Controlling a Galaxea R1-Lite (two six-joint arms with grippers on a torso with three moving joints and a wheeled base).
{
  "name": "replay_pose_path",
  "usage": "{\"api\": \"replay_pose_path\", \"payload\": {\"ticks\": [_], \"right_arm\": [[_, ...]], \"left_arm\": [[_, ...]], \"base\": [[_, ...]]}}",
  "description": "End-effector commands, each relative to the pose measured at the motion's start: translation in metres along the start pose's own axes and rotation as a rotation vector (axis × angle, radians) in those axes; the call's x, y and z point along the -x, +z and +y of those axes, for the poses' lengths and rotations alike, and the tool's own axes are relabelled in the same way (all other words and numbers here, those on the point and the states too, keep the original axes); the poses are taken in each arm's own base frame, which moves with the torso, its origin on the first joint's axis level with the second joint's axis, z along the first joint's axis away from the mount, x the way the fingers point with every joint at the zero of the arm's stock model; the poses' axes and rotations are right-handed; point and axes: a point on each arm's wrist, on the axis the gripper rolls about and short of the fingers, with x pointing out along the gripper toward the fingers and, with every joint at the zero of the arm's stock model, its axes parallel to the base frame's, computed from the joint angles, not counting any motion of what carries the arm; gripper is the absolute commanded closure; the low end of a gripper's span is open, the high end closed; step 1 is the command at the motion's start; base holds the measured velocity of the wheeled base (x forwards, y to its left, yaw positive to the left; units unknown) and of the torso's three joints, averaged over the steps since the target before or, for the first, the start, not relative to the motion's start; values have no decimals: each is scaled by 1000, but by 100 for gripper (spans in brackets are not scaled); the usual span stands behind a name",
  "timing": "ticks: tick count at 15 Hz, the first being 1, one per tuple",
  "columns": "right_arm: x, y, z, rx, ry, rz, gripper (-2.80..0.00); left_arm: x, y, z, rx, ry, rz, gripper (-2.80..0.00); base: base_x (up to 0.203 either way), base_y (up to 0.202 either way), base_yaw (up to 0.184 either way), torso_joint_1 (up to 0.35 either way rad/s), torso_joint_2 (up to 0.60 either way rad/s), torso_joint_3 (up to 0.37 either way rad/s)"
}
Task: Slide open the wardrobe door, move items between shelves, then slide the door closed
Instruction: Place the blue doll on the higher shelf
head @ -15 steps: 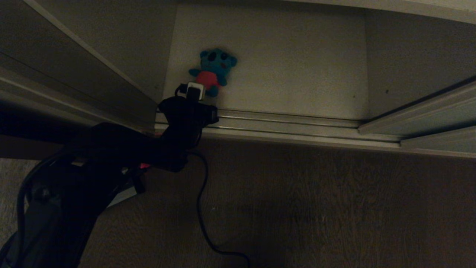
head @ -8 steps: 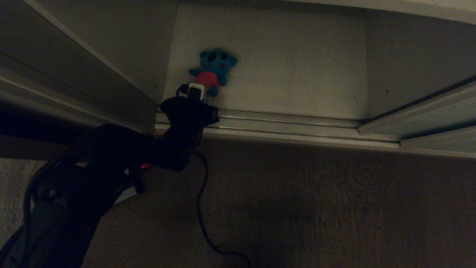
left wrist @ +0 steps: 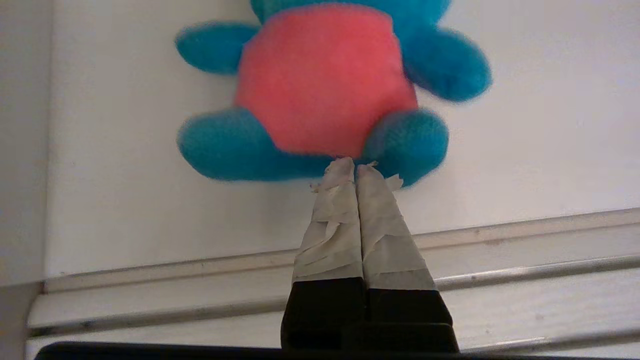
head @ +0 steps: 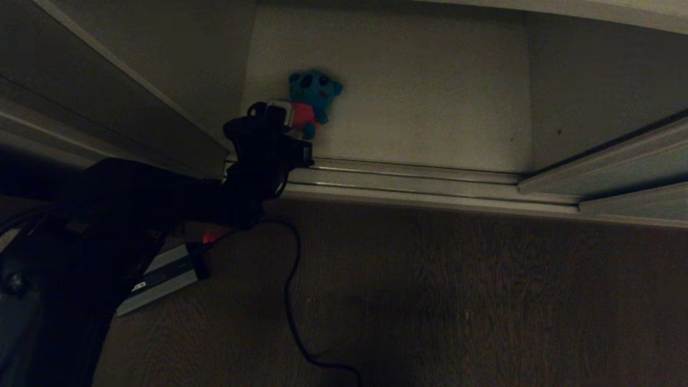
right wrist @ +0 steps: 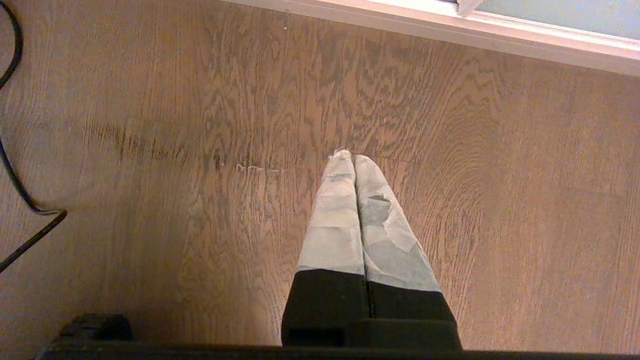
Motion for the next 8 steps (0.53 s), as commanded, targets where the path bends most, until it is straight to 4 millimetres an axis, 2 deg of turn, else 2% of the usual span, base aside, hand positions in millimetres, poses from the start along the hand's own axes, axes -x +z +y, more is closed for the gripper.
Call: {"api": "replay_pose_path", "payload": {"ticks": [1,2,6,8], "right_arm": [[0,-1,0,1,1,4,0],[0,-1,0,1,1,4,0],[0,-1,0,1,1,4,0],[0,-1,0,1,1,4,0]], "left_arm": [[3,16,2,-18,2,-17,0],[2,18,2,-41,-3,-10,-280],[-5,25,3,-56,-31,-11,-280],[-11,21,0,-79,-76,4,-280]], "base": [[0,0,0,0,0,0],[0,0,0,0,0,0],[0,0,0,0,0,0],[0,0,0,0,0,0]]}}
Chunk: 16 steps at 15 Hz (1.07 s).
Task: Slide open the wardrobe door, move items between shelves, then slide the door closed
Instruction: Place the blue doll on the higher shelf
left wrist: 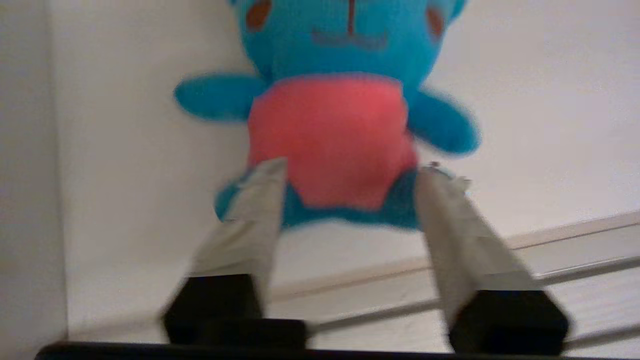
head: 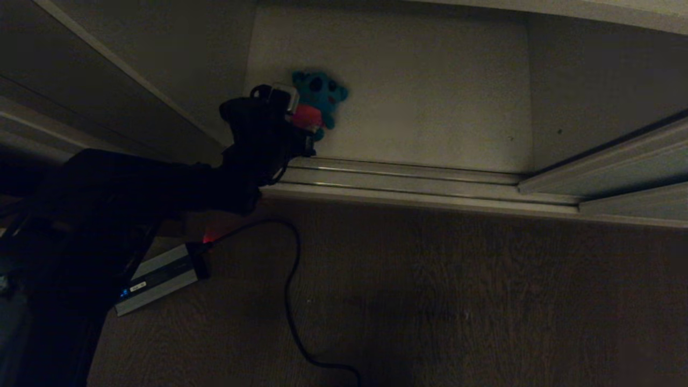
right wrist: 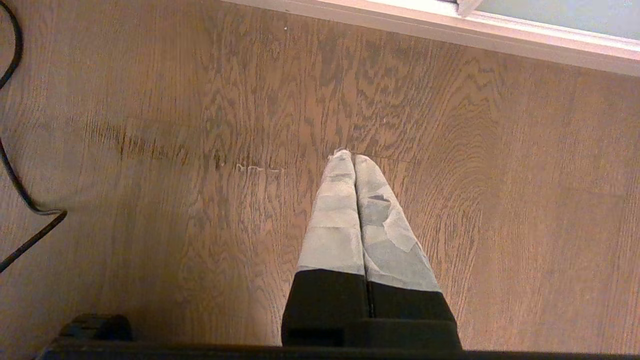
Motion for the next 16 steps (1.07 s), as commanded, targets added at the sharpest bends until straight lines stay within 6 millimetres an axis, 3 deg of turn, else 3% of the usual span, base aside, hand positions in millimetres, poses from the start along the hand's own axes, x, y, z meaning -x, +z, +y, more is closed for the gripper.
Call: {"api": "replay_pose_path", "payload": {"ticks": [1,11,16], "right_arm": [[0,-1,0,2,1,6,0],[0,-1,0,0,1,4,0],[0,-1,0,0,1,4,0]], "left_arm": [[-6,-1,-1,-11,-7,-11,-280],[-2,15,-13,-63,-42,-41,-280],[-14,-29,-26,-150,-108,68,-280]], "base": [[0,0,0,0,0,0],[0,0,0,0,0,0],[0,0,0,0,0,0]]}}
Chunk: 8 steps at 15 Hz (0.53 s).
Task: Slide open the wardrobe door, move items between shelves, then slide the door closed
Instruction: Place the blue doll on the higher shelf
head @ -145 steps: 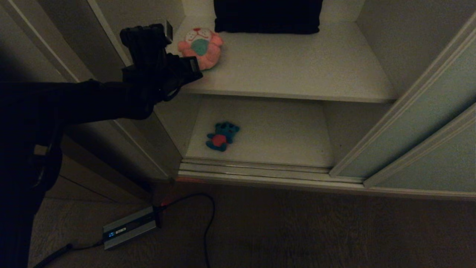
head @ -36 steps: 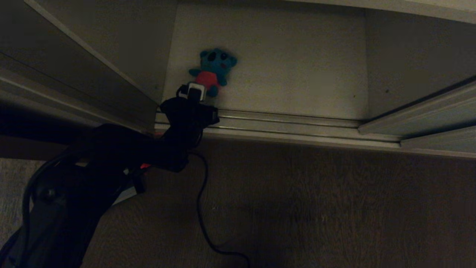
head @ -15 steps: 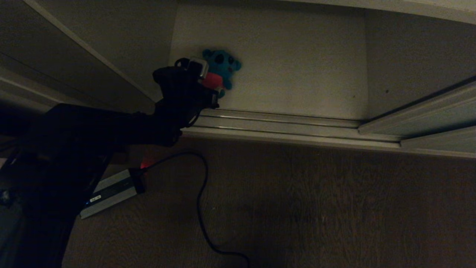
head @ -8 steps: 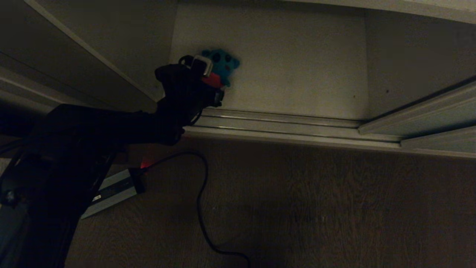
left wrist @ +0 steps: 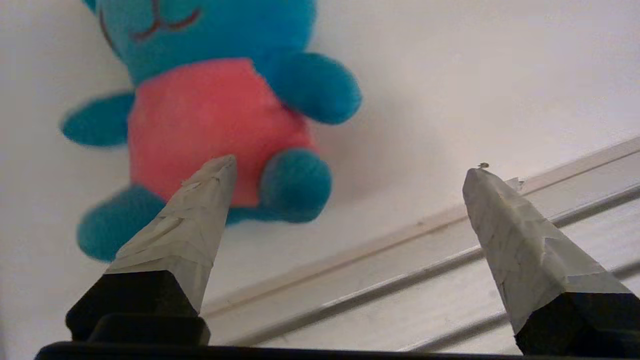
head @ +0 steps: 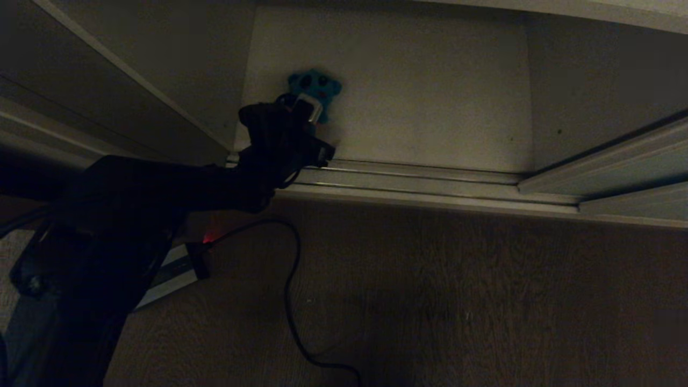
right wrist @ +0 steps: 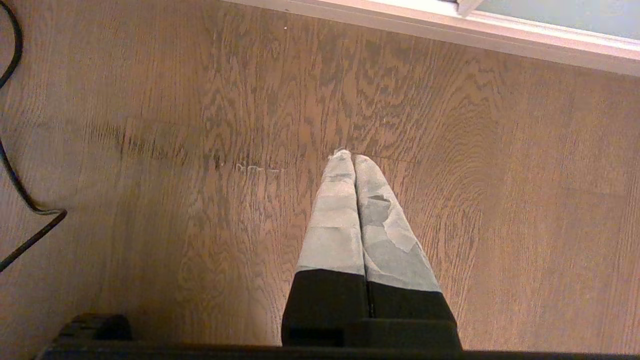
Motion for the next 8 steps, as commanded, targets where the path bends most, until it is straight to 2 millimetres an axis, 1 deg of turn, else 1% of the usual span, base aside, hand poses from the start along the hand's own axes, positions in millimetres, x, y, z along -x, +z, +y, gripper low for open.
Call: {"api": "replay_pose_path", "payload": {"ticks": [1,5,7,8], "right_arm": [[0,-1,0,0,1,4,0],[0,-1,0,-1,1,4,0],[0,-1,0,-1,1,4,0],[0,-1,0,-1,1,4,0]], "left_arm": [[-10,-32,-6,-44,-7,50,-280],[-14,-52,0,-117,9,69,-280],[-15,-56,5,-125,26,52,-280],[-16,-56,6,-126,35,36,-280]], "base": [[0,0,0,0,0,0],[0,0,0,0,0,0],[0,0,0,0,0,0],[0,0,0,0,0,0]]}}
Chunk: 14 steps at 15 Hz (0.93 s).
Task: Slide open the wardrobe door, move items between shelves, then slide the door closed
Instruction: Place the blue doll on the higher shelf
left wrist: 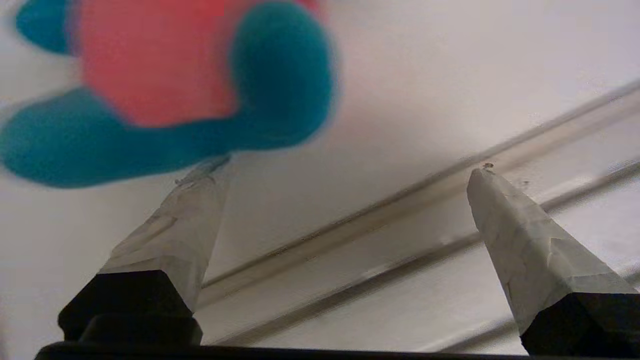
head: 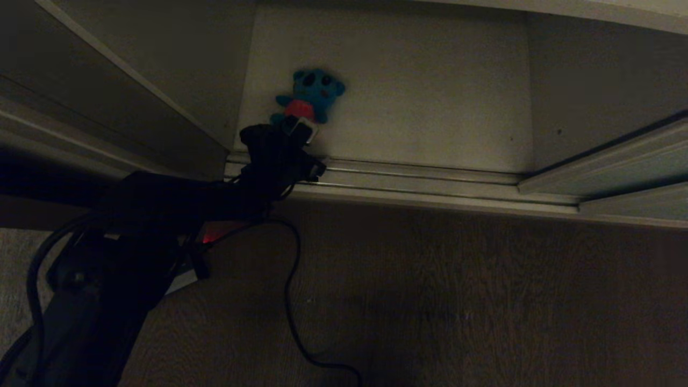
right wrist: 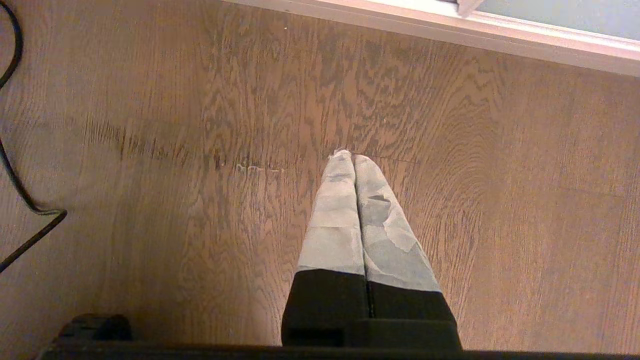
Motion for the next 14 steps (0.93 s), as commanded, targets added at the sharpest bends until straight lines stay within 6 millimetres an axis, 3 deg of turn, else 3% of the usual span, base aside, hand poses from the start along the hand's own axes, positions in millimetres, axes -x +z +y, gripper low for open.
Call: {"api": "replay_pose_path", "payload": {"ticks": [1,8,9,14], "right_arm": [[0,-1,0,1,1,4,0],[0,-1,0,1,1,4,0],[0,-1,0,1,1,4,0],[0,-1,0,1,1,3,0]], "left_arm": [[-2,-7,-1,-4,13,-12,-280],[-2,0,4,17,55,-76,-280],[-2,0,4,16,63,-80,0],[-2,-2,7,16,66,-74,0]], "base": [[0,0,0,0,0,0],[0,0,0,0,0,0],[0,0,0,0,0,0],[0,0,0,0,0,0]]}}
